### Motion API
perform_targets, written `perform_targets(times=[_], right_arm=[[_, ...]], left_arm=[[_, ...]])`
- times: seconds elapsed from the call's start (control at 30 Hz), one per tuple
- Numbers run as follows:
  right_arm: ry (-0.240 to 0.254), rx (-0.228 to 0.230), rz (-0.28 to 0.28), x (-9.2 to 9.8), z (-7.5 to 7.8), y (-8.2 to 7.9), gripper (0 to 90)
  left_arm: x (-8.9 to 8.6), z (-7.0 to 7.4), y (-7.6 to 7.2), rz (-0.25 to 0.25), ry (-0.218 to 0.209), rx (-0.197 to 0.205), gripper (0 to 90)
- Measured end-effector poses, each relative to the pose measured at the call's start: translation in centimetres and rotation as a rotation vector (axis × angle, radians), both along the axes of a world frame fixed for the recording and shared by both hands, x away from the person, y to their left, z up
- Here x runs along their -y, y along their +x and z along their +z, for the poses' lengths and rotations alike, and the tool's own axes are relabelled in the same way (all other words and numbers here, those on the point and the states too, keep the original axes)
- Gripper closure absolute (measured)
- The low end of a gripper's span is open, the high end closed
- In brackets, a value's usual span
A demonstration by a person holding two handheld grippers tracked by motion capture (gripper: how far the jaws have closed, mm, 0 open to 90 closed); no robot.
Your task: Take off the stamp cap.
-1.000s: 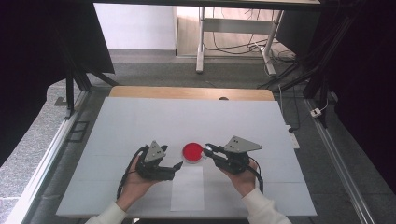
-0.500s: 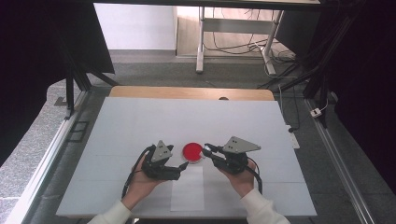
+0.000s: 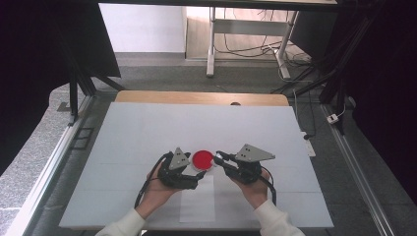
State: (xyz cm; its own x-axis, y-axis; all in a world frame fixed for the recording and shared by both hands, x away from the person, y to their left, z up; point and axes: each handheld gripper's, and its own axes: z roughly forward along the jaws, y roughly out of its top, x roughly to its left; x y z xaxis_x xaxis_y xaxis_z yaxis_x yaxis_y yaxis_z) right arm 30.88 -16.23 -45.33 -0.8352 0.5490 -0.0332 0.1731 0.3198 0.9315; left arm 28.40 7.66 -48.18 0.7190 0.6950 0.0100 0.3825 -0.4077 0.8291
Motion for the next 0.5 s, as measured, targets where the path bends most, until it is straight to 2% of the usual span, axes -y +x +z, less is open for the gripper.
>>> perform_targets(times=[0.5], right_arm=[[0.004, 0.004, -0.001, -0.2, -0.1, 0.0, 74.8]], left_arm=[[1.5, -0.4, 0.4, -0.002, 0.004, 0.004, 21.4]])
